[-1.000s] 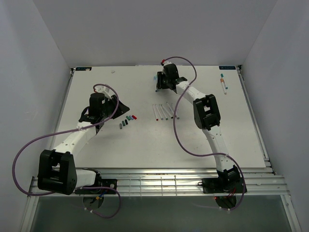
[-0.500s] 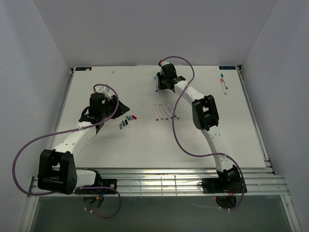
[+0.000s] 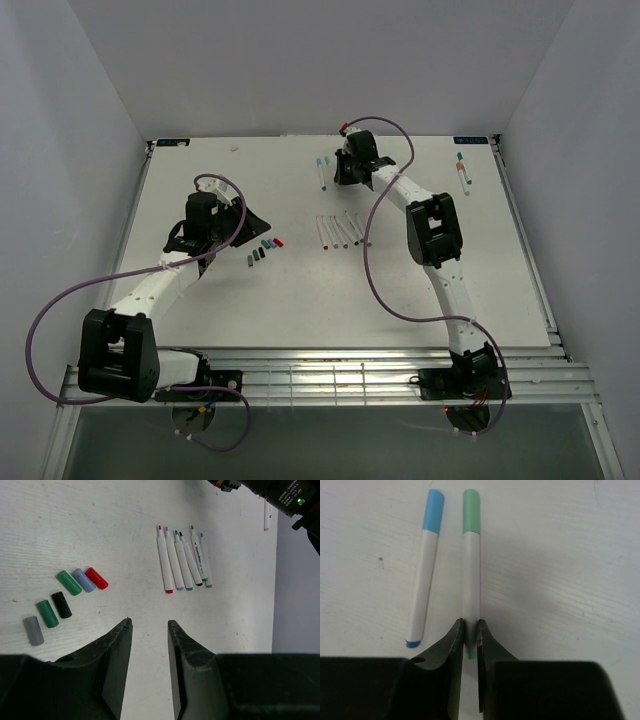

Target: Open the pen caps

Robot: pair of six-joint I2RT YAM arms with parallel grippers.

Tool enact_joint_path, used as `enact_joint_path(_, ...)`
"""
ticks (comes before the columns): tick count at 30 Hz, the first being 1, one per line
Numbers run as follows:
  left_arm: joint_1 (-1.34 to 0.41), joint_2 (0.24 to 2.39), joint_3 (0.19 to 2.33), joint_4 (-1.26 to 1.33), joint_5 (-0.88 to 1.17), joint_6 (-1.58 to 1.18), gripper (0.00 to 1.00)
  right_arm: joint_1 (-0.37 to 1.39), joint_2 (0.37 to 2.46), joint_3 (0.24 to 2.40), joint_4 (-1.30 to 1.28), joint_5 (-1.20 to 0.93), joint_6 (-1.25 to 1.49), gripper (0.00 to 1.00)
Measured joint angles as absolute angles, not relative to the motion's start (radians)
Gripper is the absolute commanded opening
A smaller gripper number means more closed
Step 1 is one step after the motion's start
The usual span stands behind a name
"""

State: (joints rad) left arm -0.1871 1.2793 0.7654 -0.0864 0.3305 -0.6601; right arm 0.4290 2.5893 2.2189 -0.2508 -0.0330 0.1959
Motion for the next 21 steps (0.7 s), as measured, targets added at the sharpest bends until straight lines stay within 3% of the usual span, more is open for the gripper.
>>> enact_joint_path(12, -0.195, 1.316, 0.802, -0.081, 0.446, -0.727, 0.45, 0.36, 2.226, 1.689, -0.181, -0.034, 0.211, 0.08)
enact_joint_path(21, -0.237, 1.43, 0.879, -0.014, 0.562, -0.802, 0.47, 0.38, 1.877, 1.306, -0.063, -0.153, 0.241, 0.08)
